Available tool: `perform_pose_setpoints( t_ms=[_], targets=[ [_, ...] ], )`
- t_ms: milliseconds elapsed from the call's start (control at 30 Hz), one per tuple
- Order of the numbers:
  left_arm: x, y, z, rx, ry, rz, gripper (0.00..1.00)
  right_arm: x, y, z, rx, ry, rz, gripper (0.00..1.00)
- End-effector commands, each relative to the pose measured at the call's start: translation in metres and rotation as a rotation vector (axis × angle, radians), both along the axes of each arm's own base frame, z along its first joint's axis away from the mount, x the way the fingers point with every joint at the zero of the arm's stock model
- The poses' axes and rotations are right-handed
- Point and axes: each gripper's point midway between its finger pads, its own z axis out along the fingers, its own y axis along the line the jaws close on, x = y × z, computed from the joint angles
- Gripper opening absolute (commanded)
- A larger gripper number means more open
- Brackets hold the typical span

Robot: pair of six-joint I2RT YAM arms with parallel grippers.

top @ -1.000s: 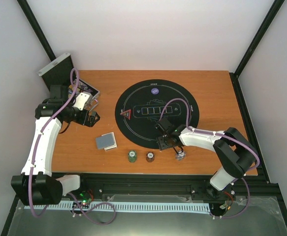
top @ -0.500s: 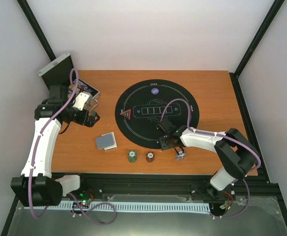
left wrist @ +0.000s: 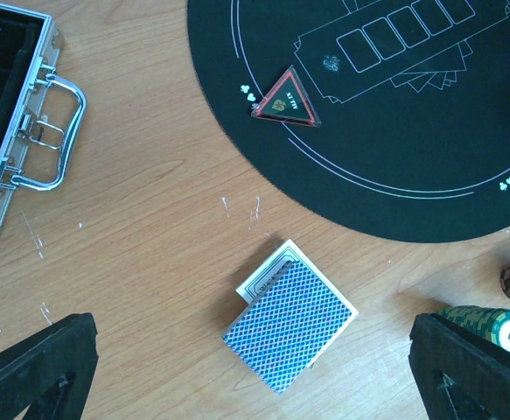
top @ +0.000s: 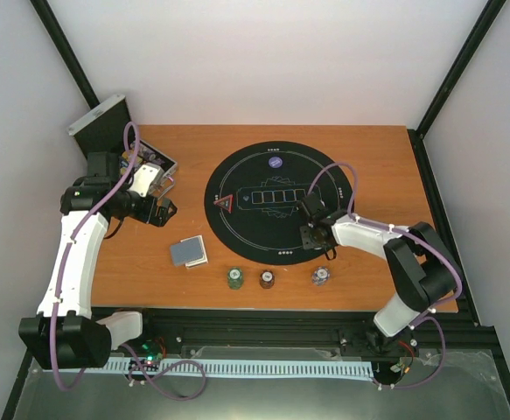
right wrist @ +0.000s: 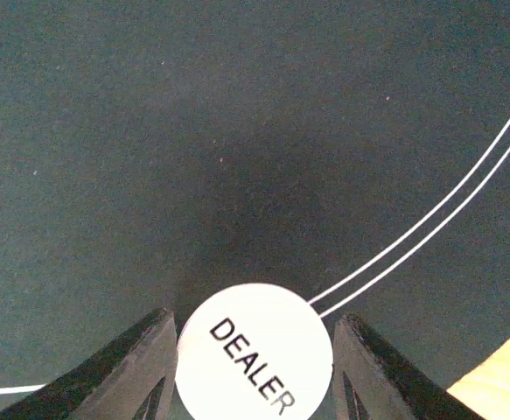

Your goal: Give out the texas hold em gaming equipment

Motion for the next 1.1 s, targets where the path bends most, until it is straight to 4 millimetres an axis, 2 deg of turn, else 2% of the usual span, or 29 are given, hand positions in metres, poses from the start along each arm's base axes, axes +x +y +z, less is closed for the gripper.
perform_pose_setpoints(
  t_ms=[0,200,267,467,667,767,900,967,1067],
  targets=[
    [0.0,0.002,0.013,0.014,-0.035,-0.009,1.0,0.016,-0.007,0.0,-0.029,-0.019,-0.033,0.5],
    [0.001,0.002,0.013,0.013,-0.032,-0.008,1.0,0.031,-0.019,-0.009,-0.031,0.006,-0.078,0.5],
    [0.001,0.002,0.015,0.014,-0.036,-0.01,1.0,0.029,-0.016,-0.008,-0.013,0.013,-0.073,0.55],
    [0.0,0.003,0.014,0.023,-0.039,-0.015,1.0,0.013,-0.012,0.006,0.012,0.0,-0.074,0.67],
    [0.001,0.002,0.015,0.014,-0.042,-0.008,1.0,-0.001,0.001,0.029,-0.005,-0.045,-0.044,0.7],
    [0.001,0.002,0.015,0.016,-0.044,-0.009,1.0,-0.013,0.034,0.048,0.028,-0.078,0.036,0.73],
    [0.002,0.005,0.013,0.031,-0.041,0.0,1.0,-0.03,0.088,0.09,0.111,-0.13,0.143,0.76],
    [0.003,0.008,0.01,0.043,-0.036,0.012,1.0,-0.045,0.117,0.105,0.149,-0.134,0.205,0.78],
    [0.007,0.014,0.004,0.066,-0.022,0.04,1.0,-0.072,0.158,0.115,0.169,-0.116,0.306,0.85]
  ],
)
